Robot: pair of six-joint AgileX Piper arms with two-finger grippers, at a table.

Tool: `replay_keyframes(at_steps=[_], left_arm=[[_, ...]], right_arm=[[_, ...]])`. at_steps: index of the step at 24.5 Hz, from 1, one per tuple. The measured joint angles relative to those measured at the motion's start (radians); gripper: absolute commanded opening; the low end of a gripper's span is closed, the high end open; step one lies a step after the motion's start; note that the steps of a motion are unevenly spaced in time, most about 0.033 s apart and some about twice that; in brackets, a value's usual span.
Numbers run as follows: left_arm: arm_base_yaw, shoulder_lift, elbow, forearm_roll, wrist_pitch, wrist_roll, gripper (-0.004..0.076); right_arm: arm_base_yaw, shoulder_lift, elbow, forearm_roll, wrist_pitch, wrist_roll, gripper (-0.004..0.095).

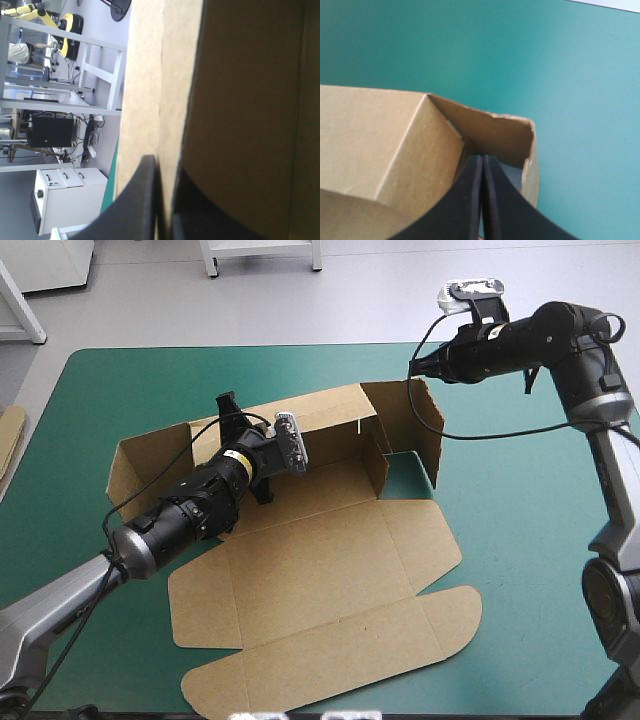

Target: Fold the box

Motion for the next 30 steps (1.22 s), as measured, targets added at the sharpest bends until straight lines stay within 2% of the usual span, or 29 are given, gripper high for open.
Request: replay_keyframes(at_steps=[6, 9, 15, 21, 30], left_arm=[[0.0, 0.0, -0.001, 0.0, 0.001, 0.0, -0.0008], [0.0, 0.0, -0.002, 0.0, 0.003, 0.0, -0.0008], [0.0, 0.001, -0.002, 0.0, 0.003, 0.0, -0.0008], [0.0, 0.001, -0.002, 0.0, 0.003, 0.0, -0.0008], [0.0, 0.001, -0.002, 0.0, 0.002, 0.0, -0.0008]], right_arm=[[0.0, 0.215, -0.316, -0.029, 0.093, 0.072, -0.0013], [0.0, 0.284, -0.36, -0.038, 0.09, 0.091, -0.0013], [0.0, 0.378, -0.376, 0.016, 0.087, 0.091, -0.0013], [0.011, 0.406, -0.377, 0.021, 0.088, 0.09, -0.0013], [0.024, 0.406, -0.378, 0.023, 0.151, 0.088, -0.0013]])
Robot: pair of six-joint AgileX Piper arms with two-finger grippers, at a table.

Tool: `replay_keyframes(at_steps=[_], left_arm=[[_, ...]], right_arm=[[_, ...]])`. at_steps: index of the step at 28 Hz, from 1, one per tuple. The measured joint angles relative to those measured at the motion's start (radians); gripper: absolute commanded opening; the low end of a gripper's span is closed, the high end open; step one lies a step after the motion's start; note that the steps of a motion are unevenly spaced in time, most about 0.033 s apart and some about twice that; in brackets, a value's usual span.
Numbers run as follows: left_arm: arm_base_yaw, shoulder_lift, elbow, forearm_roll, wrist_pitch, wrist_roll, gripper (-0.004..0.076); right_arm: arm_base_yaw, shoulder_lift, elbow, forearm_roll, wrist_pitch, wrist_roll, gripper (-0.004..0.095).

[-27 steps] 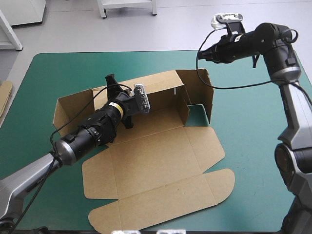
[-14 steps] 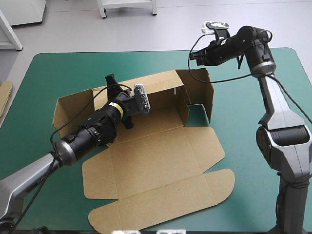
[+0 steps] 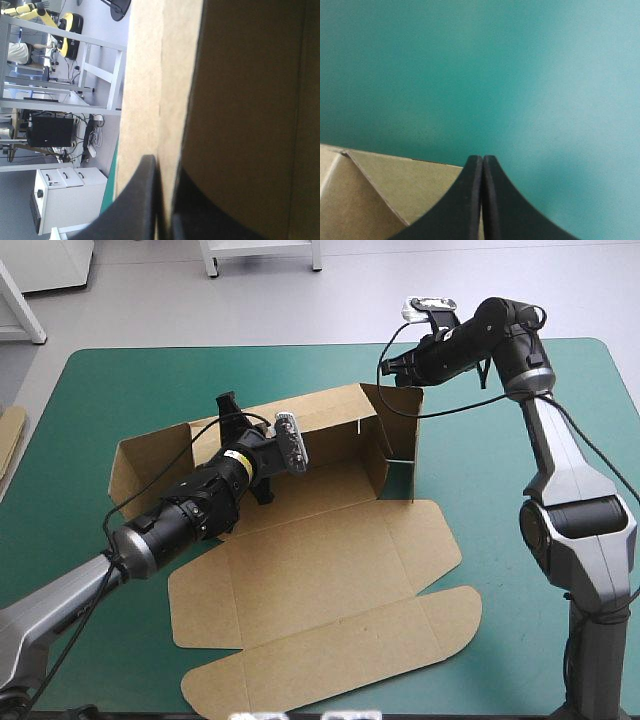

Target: Fold the box

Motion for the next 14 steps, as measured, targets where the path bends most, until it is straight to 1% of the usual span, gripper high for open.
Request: replay_keyframes(at_steps=[7, 10, 14], left_arm=[[0.0, 0.0, 0.0, 0.0, -0.001, 0.0, -0.0008], [0.0, 0.0, 0.0, 0.0, -0.002, 0.0, -0.0008], [0.0, 0.0, 0.0, 0.0, -0.002, 0.0, -0.0008]], right_arm=[[0.019, -0.039, 0.065, -0.001, -0.001, 0.003, -0.0013], [0.019, -0.07, 0.137, 0.001, -0.001, -0.006, -0.0013], [0.019, -0.115, 0.25, 0.001, -0.001, -0.064, -0.0013]])
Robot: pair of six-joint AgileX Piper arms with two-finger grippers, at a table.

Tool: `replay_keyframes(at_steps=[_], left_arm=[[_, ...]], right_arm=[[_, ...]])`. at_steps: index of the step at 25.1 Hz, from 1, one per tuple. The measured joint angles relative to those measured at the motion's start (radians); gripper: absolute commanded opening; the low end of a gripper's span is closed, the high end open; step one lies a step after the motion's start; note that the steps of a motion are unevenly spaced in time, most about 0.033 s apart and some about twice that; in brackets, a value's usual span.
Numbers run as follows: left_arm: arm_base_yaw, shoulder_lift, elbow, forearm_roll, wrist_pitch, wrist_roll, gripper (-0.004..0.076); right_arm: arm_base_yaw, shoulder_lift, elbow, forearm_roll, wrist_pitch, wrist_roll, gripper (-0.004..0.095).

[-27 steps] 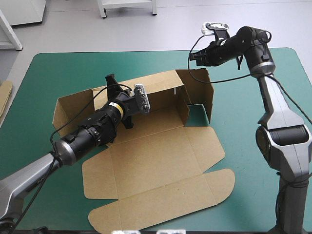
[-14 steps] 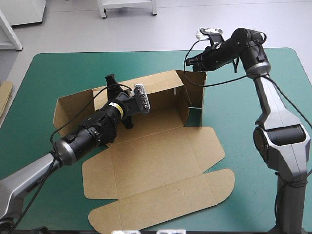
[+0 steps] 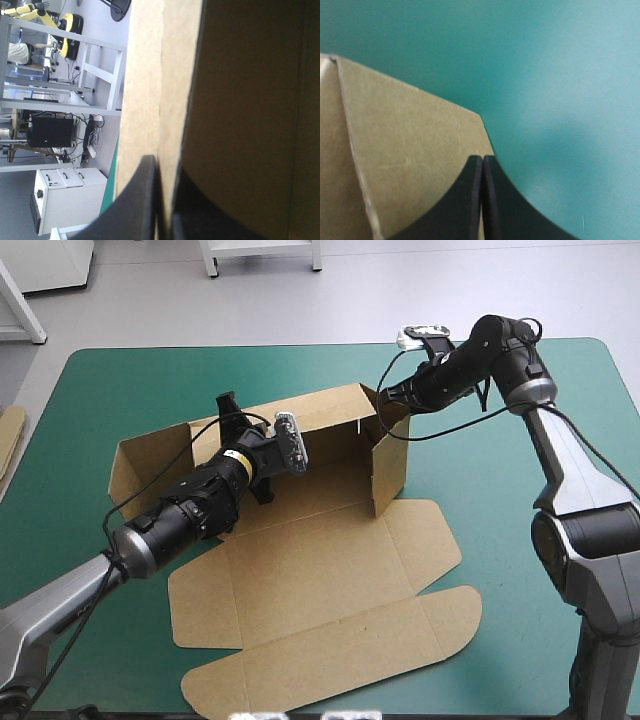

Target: Fold the box

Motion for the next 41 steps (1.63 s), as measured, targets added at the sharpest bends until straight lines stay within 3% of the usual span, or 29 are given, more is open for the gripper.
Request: replay_keyframes(at_steps=[3, 8, 13, 17, 21, 27, 33, 37, 41], left_arm=[[0.0, 0.0, 0.0, 0.0, -0.001, 0.0, -0.0008], [0.001, 0.0, 0.0, -0.001, -0.001, 0.0, -0.0008], [0.001, 0.0, 0.0, -0.001, -0.002, 0.0, -0.0009], [0.001, 0.009, 0.0, 0.0, -0.003, 0.0, -0.0008], [0.002, 0.025, -0.002, 0.008, 0.0, 0.0, -0.0008], [0.002, 0.027, -0.003, 0.015, 0.003, 0.0, -0.0008], [0.002, 0.028, -0.003, 0.015, 0.005, 0.0, -0.0008], [0.002, 0.028, -0.003, 0.015, 0.007, 0.0, -0.0008], [0.002, 0.028, -0.003, 0.015, 0.007, 0.0, -0.0008]], right_arm=[[0.0, -0.052, 0.066, 0.024, -0.025, -0.057, -0.0013], [0.0, -0.14, 0.295, 0.121, -0.184, -0.187, -0.0013], [0.0, -0.274, 0.61, 0.321, -0.48, -0.505, -0.0013], [0.0, -0.352, 0.754, 0.44, -0.612, -0.672, -0.0013], [0.0, -0.4, 0.872, 0.624, -0.665, -0.928, -0.0013], [0.0, -0.405, 0.925, 0.825, -0.693, -1.156, -0.0013], [0.0, -0.408, 0.925, 0.842, -0.694, -1.195, -0.0013], [0.0, -0.41, 0.925, 0.761, -0.663, -1.175, 0.0007], [0.0, -0.411, 0.925, 0.66, -0.618, -1.111, 0.0129]])
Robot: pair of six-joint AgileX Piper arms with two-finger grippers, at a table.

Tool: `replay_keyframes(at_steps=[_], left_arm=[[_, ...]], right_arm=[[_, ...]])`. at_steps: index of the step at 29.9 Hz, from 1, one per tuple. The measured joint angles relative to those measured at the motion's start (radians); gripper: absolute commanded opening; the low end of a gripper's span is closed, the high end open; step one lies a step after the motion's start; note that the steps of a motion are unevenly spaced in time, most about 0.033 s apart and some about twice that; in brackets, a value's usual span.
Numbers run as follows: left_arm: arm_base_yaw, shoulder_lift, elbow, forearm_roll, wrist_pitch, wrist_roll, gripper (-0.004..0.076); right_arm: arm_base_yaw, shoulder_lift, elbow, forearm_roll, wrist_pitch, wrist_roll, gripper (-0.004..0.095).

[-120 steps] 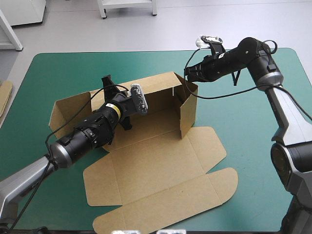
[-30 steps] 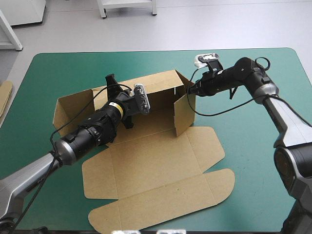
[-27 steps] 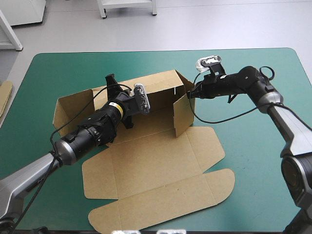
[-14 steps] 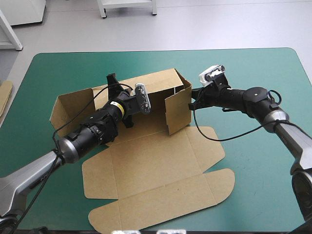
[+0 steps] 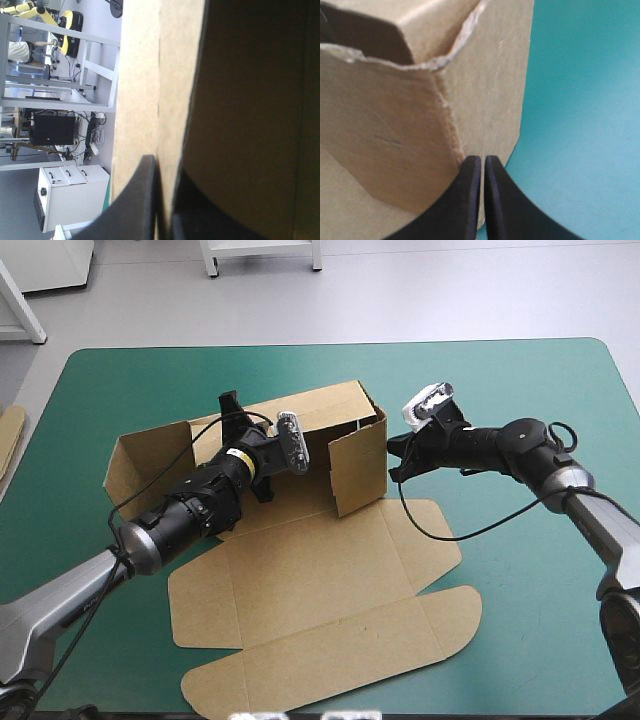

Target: Fold the box

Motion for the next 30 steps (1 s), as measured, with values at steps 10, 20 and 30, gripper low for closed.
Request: replay_keyframes(at_steps=[10, 20, 30], left_arm=[[0.0, 0.0, 0.0, 0.0, 0.0, 0.0, -0.0008], [0.0, 0.0, 0.0, 0.0, 0.0, 0.0, -0.0008], [0.0, 0.0, 0.0, 0.0, 0.0, 0.0, -0.0009]], right_arm=[[0.0, -0.002, 0.0, -0.029, 0.056, 0.033, 0.0565], [0.0, -0.002, 0.0, 0.016, 0.018, -0.017, 0.0573], [0.022, -0.002, 0.0, 0.057, -0.023, -0.071, 0.0573]])
